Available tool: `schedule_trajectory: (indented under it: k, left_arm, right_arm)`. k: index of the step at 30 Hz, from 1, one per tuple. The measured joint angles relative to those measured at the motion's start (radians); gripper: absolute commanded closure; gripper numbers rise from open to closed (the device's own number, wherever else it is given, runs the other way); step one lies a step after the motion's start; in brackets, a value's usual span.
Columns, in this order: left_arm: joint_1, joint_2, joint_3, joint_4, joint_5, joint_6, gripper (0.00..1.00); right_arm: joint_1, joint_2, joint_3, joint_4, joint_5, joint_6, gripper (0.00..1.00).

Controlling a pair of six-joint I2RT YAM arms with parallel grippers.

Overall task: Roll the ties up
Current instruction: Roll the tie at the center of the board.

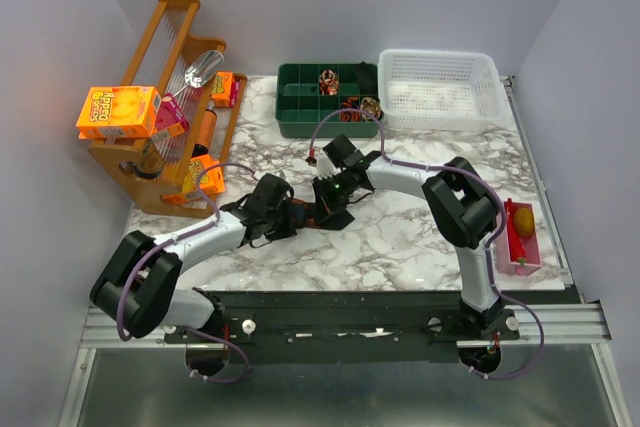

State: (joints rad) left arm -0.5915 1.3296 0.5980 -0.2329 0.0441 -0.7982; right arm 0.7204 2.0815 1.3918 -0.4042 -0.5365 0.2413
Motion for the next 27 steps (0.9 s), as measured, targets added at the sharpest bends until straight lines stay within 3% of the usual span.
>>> schedule_trajectory:
  k: [27]
  left_arm:
    - [0.000,0.048,0.056,0.095,-0.063,-0.011,1.00]
  right_arm:
    - [0.001,0.000,-0.011,0.002,-0.028,-0.006,0.99]
